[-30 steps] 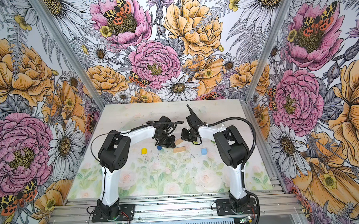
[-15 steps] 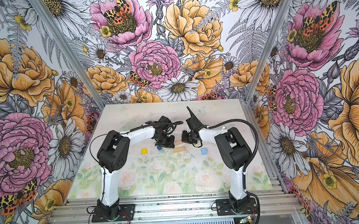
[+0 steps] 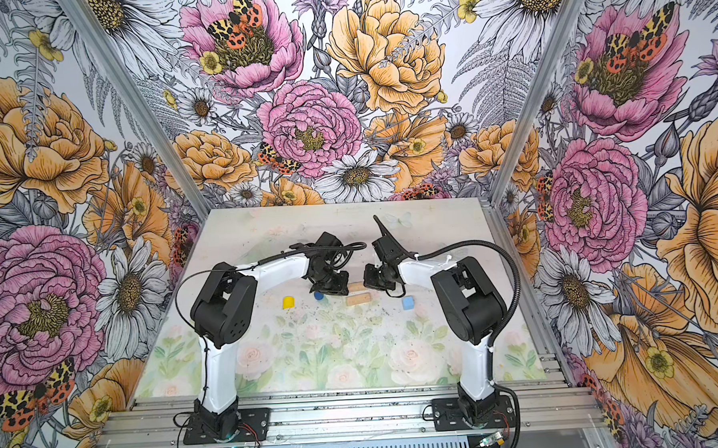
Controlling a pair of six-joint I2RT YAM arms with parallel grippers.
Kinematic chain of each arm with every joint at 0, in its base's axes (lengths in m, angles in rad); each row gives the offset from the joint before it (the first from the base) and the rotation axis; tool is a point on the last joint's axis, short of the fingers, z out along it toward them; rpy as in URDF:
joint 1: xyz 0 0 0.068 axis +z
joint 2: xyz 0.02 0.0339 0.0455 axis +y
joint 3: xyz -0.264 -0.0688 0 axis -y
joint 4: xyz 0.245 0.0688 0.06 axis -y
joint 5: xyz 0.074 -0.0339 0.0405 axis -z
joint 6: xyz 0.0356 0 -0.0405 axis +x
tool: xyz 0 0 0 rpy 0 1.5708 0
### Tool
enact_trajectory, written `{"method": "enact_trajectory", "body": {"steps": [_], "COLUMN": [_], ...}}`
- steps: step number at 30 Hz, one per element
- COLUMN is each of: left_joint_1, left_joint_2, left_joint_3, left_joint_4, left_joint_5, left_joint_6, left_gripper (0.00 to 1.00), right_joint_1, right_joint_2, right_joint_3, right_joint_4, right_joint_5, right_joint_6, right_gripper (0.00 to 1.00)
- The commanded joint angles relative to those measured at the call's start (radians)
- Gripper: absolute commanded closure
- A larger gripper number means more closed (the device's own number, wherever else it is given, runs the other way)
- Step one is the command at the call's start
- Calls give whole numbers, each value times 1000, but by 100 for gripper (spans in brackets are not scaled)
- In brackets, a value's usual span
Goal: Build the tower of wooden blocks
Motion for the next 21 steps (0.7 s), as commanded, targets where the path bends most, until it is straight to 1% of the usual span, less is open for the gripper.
{"method": "enact_trajectory", "body": {"steps": [1, 11, 16, 18, 21], "left_joint_1": [-13, -19, -19, -19, -20], "left_joint_2": [-54, -124, -196, -224, -259], "left_joint_3": [-6, -27, -64, -87, -130], "left_joint_4": [54, 52, 52, 54, 59], "left_joint_5": [-9, -26, -48, -55, -59], "left_joint_6": [-13, -15, -17, -20, -34], "left_gripper": [86, 85, 84, 82, 81], "right_joint_1": [18, 10, 8, 12, 20], "right_joint_2": [-16, -66, -124, -145, -171], "right_joint_3": [-30, -26, -73, -102, -140], "right_joint_4": [-68, -70, -69, -68, -67], "right_joint_5": [9, 19, 30, 36, 50], "right_joint_6": [11, 11, 16, 21, 26], "right_gripper": [83, 75, 72, 71, 68]}}
